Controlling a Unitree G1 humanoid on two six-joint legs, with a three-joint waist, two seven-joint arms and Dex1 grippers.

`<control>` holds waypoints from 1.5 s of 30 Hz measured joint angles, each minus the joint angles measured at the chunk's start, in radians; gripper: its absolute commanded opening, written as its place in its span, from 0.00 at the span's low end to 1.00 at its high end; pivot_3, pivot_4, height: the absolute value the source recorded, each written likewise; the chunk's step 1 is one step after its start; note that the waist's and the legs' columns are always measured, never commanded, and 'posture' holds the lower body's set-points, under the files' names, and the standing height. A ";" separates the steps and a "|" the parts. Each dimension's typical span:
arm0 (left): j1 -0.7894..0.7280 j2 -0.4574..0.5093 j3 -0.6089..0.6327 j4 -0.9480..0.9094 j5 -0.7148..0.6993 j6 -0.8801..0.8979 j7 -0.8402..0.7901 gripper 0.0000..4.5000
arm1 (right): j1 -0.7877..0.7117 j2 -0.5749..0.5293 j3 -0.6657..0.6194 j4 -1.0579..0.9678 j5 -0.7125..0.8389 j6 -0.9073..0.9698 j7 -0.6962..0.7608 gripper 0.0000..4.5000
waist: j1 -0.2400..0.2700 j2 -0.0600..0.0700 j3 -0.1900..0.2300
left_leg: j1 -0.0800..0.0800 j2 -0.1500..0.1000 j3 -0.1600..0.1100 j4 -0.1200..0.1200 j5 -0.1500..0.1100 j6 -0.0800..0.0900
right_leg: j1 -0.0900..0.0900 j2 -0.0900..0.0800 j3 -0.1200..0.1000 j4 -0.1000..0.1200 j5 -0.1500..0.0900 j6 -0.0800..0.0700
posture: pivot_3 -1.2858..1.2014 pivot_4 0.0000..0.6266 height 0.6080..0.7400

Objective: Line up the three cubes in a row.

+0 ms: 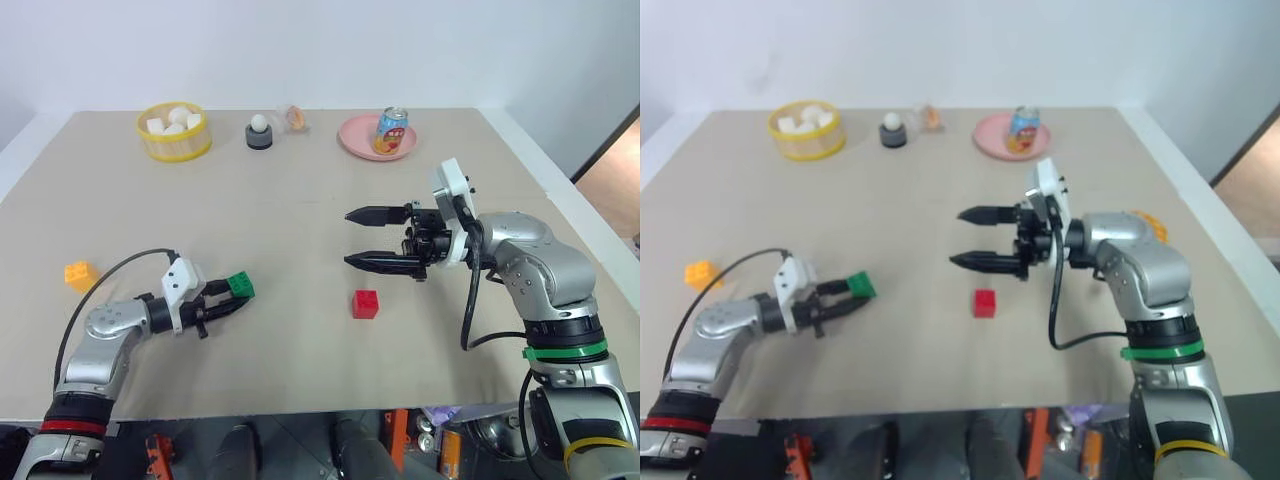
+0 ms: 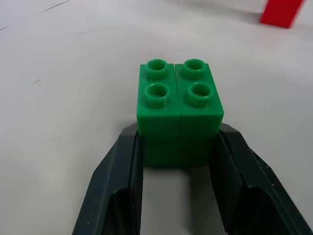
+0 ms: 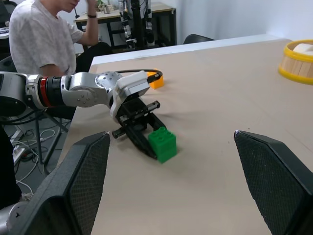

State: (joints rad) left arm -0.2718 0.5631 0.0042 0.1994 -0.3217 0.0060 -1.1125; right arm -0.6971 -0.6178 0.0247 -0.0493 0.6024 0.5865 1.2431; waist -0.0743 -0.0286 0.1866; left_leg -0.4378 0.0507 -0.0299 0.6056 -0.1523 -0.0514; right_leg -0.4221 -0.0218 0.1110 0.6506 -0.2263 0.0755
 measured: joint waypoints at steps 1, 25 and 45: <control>-0.017 -0.007 -0.017 -0.002 -0.002 0.000 -0.021 0.29 | -0.001 -0.004 0.000 0.000 0.000 0.001 0.002 0.93 | 0.002 0.000 0.000 | 0.000 0.000 0.000 0.000 0.000 0.000 | 0.000 0.000 0.000 0.000 0.000 0.000 | 0.52 0.24 1.00; -0.307 -0.152 -0.234 0.296 0.090 -0.188 -0.306 0.29 | 0.156 -0.108 -0.068 -0.152 0.059 0.061 -0.034 0.93 | 0.002 0.000 0.000 | -0.001 -0.001 -0.002 0.004 0.001 0.001 | 0.003 0.001 0.000 0.001 0.000 0.001 | 0.52 0.24 1.00; -0.351 -0.162 -0.221 0.332 0.100 -0.171 -0.297 0.29 | 0.152 -0.107 -0.064 -0.159 0.069 0.059 -0.062 0.93 | 0.001 0.000 0.000 | -0.002 -0.001 -0.002 0.009 0.001 0.002 | 0.004 0.001 0.001 0.001 0.001 0.002 | 0.52 0.24 1.00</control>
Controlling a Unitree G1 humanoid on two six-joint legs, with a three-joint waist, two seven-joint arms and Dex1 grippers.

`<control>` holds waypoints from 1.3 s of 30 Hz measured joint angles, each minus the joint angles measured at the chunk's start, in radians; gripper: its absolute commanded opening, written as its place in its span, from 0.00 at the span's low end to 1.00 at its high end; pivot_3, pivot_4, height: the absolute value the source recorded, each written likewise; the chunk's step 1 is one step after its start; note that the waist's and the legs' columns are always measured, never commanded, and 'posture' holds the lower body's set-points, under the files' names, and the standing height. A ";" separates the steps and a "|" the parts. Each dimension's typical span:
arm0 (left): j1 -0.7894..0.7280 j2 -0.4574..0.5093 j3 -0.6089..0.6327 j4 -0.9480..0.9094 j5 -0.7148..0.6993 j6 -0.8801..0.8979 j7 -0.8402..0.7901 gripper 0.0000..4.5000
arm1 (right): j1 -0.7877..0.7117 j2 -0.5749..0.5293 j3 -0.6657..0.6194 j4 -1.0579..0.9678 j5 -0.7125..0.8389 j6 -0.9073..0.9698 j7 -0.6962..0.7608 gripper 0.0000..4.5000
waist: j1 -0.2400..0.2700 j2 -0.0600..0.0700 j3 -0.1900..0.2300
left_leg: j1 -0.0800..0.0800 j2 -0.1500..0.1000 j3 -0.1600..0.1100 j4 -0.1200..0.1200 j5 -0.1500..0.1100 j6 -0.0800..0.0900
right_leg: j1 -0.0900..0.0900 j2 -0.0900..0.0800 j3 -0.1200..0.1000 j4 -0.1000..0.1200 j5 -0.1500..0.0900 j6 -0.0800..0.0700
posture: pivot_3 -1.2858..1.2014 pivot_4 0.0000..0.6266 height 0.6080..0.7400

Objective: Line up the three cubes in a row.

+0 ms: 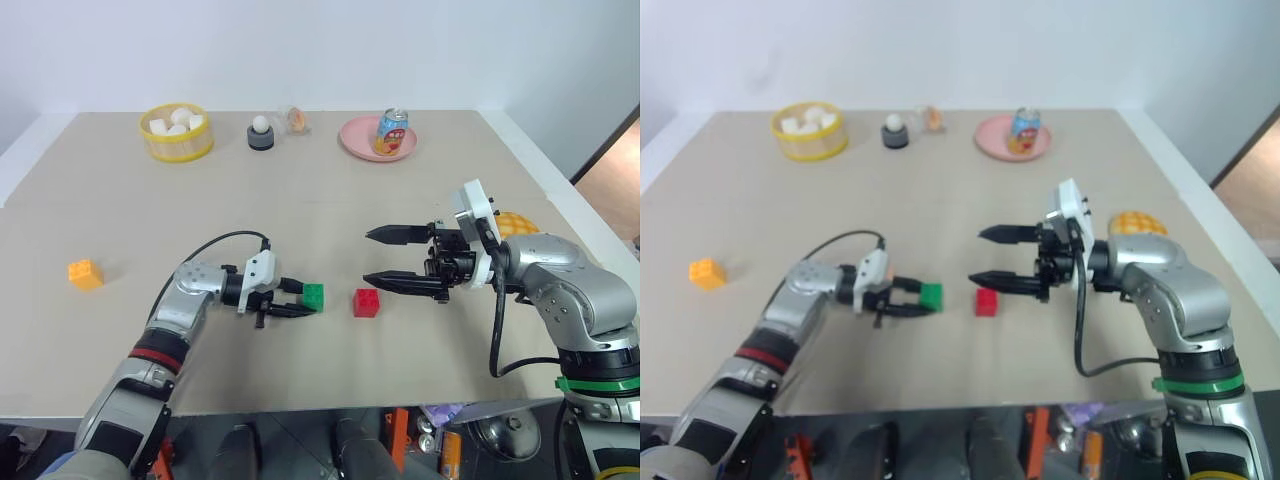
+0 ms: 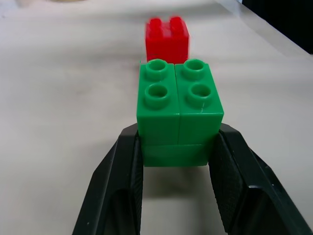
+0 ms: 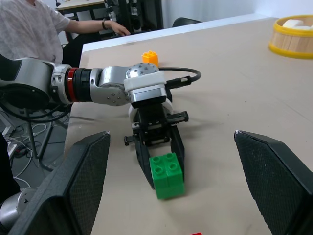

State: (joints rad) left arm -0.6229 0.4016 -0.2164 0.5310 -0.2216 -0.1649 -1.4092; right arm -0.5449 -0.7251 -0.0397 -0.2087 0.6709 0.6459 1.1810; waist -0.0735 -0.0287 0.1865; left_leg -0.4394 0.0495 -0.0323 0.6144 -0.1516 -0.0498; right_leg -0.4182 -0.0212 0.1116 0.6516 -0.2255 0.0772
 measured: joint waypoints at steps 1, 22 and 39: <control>0.003 0.006 0.002 -0.002 -0.002 0.003 -0.002 0.29 | -0.005 0.000 0.000 0.000 0.000 -0.001 0.001 0.93 | 0.000 0.000 0.000 | 0.000 0.000 0.000 0.000 0.000 0.000 | 0.000 0.000 0.000 0.000 0.000 0.000 | 0.52 0.24 1.00; 0.035 -0.019 0.014 -0.044 0.004 0.040 0.001 0.29 | -0.021 0.009 0.008 0.028 -0.008 -0.012 0.012 0.93 | 0.001 0.000 0.000 | 0.000 0.000 0.000 0.000 0.000 0.000 | 0.000 0.000 0.000 0.000 0.000 0.000 | 0.52 0.24 1.00; 0.022 -0.022 0.010 -0.014 0.028 0.020 0.006 0.29 | -0.021 0.009 0.008 0.028 -0.009 -0.013 0.011 0.93 | 0.001 0.000 0.000 | 0.000 0.000 0.000 0.001 0.000 0.000 | 0.000 0.000 0.000 0.000 0.000 0.000 | 0.52 0.24 1.00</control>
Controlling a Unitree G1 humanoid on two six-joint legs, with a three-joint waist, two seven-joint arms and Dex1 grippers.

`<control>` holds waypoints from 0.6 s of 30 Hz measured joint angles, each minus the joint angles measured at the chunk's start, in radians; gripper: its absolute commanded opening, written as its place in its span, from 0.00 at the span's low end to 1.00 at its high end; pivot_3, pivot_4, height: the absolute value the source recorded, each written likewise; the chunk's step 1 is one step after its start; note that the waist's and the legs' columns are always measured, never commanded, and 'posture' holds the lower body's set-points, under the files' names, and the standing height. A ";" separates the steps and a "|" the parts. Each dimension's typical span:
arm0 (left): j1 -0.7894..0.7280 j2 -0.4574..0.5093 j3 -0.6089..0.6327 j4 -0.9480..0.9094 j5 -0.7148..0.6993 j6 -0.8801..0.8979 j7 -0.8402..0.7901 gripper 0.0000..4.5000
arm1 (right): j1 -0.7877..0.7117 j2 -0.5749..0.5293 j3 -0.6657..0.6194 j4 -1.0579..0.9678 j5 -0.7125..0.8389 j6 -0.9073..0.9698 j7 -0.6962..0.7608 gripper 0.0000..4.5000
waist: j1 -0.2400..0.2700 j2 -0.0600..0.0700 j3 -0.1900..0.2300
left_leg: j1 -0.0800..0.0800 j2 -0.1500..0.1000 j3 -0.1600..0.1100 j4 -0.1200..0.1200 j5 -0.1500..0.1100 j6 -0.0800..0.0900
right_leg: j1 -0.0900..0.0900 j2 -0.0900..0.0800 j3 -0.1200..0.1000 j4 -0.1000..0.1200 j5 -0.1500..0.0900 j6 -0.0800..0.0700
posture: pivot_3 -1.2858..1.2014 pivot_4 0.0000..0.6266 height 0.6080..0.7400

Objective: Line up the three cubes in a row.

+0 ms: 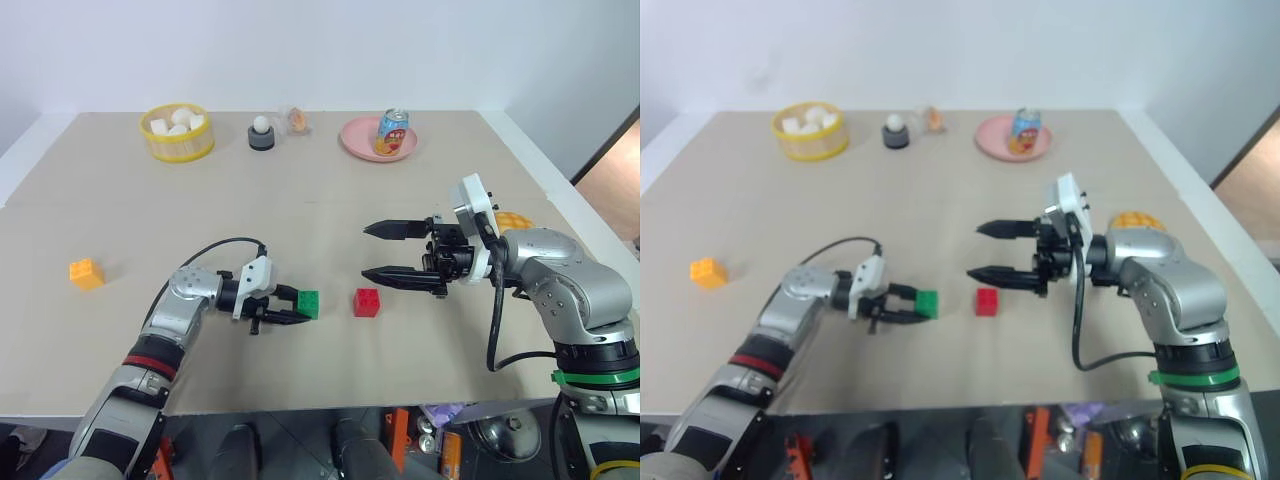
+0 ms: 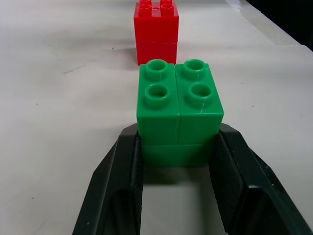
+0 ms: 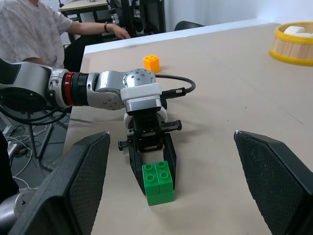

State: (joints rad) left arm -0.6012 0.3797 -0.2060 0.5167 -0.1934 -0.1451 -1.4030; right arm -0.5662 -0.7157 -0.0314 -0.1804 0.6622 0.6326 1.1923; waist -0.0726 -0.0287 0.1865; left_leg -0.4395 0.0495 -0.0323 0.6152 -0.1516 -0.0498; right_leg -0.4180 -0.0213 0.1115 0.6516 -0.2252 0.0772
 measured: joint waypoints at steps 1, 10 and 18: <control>0.000 0.000 0.000 0.001 0.000 -0.002 0.001 0.29 | 0.000 0.000 0.000 0.000 0.000 -0.001 0.000 0.93 | 0.000 0.000 0.000 | 0.000 0.000 0.000 0.000 0.000 0.000 | 0.000 0.000 0.000 0.000 0.000 0.000 | 0.52 0.24 1.00; -0.001 -0.001 0.000 0.004 0.000 -0.007 0.006 0.29 | 0.000 0.001 0.000 0.001 -0.001 -0.006 0.000 0.93 | 0.000 0.000 0.000 | 0.000 0.000 0.000 0.000 0.000 0.000 | 0.000 0.000 0.000 0.000 0.000 0.000 | 0.52 0.24 1.00; -0.001 -0.003 0.000 0.004 0.008 -0.010 0.018 0.29 | 0.000 0.001 0.000 0.008 -0.001 -0.009 0.000 0.93 | 0.000 0.000 0.000 | 0.000 0.000 0.000 0.001 0.000 0.000 | 0.000 0.000 0.000 0.000 0.001 0.000 | 0.52 0.24 1.00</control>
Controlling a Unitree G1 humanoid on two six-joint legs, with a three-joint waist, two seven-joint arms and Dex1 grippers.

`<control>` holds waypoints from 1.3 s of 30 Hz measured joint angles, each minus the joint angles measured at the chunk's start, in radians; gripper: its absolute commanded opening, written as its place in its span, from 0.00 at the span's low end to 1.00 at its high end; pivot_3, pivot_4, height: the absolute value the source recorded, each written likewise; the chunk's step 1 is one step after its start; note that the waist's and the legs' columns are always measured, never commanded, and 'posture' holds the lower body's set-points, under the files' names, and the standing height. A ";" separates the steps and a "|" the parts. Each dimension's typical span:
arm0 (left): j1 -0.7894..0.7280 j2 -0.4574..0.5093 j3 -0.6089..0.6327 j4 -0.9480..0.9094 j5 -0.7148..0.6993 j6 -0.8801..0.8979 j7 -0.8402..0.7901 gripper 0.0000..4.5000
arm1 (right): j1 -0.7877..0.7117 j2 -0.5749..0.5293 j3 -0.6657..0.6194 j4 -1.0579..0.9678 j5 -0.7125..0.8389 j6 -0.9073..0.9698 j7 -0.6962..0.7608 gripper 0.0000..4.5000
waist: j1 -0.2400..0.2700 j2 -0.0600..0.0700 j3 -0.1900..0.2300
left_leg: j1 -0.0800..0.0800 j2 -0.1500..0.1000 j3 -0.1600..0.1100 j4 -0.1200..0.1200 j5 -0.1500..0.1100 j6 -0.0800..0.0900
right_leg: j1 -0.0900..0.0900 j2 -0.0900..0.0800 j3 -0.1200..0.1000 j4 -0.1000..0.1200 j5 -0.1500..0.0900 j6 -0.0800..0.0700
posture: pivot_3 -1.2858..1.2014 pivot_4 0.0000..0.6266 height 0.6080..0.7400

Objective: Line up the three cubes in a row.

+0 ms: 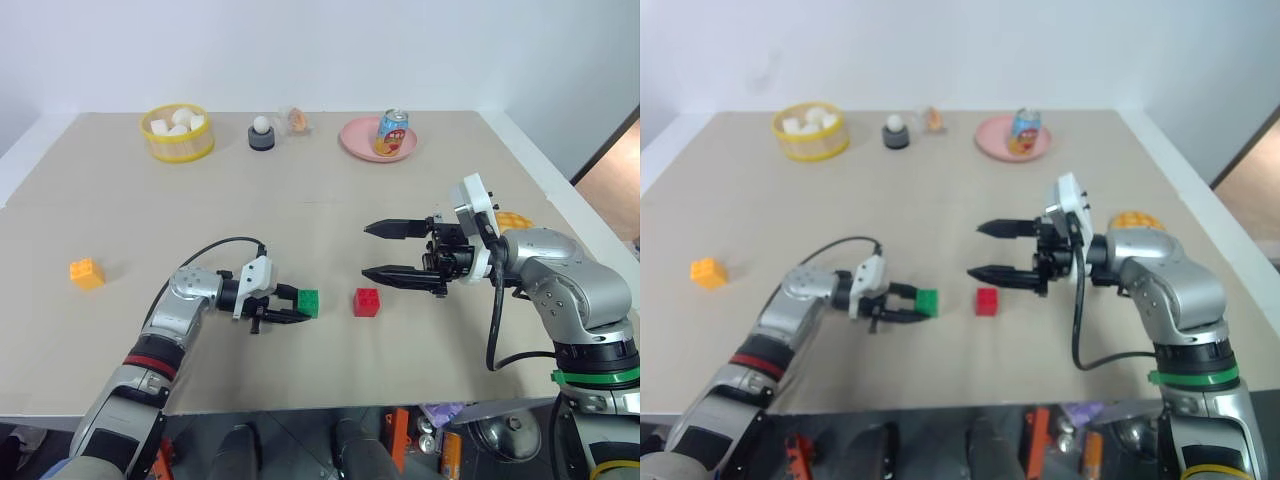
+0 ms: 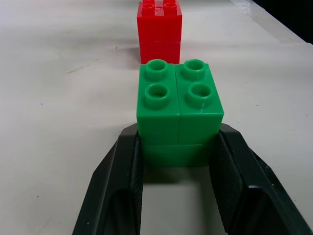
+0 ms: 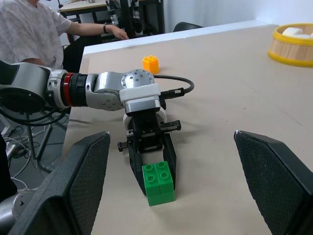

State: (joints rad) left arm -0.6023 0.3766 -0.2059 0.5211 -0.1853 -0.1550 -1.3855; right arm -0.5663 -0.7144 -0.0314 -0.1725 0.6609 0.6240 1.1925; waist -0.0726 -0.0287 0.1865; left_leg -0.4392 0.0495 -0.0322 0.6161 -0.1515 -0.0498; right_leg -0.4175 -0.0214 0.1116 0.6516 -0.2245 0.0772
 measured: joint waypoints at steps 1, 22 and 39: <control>0.000 0.000 0.000 0.000 0.000 0.000 0.002 0.29 | 0.000 0.000 0.000 0.000 0.000 0.000 0.000 0.93 | 0.000 0.000 0.000 | 0.000 0.000 0.000 0.000 0.000 0.000 | 0.000 0.000 0.000 0.000 0.000 0.000 | 0.52 0.24 1.00; 0.028 0.026 0.007 -0.060 -0.047 0.066 -0.057 0.99 | -0.010 0.000 0.002 0.003 -0.001 -0.001 0.001 0.93 | -0.001 0.000 0.000 | 0.000 0.000 0.000 0.000 0.000 0.000 | -0.001 0.000 0.000 0.000 0.000 0.000 | 0.52 0.24 1.00; 0.112 0.132 0.091 -0.113 -0.073 0.015 0.004 0.99 | -0.037 -0.001 0.022 0.024 0.000 0.000 0.013 0.93 | -0.001 0.000 0.000 | -0.001 0.001 0.000 -0.001 0.000 0.000 | -0.001 0.000 0.000 0.000 -0.001 -0.001 | 0.52 0.24 1.00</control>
State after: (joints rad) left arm -0.4906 0.5084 -0.1153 0.4082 -0.2583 -0.1396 -1.3811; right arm -0.6032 -0.7155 -0.0091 -0.1488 0.6610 0.6238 1.2052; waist -0.0737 -0.0285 0.1866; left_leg -0.4399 0.0501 -0.0317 0.6154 -0.1516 -0.0499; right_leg -0.4190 -0.0214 0.1116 0.6515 -0.2251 0.0765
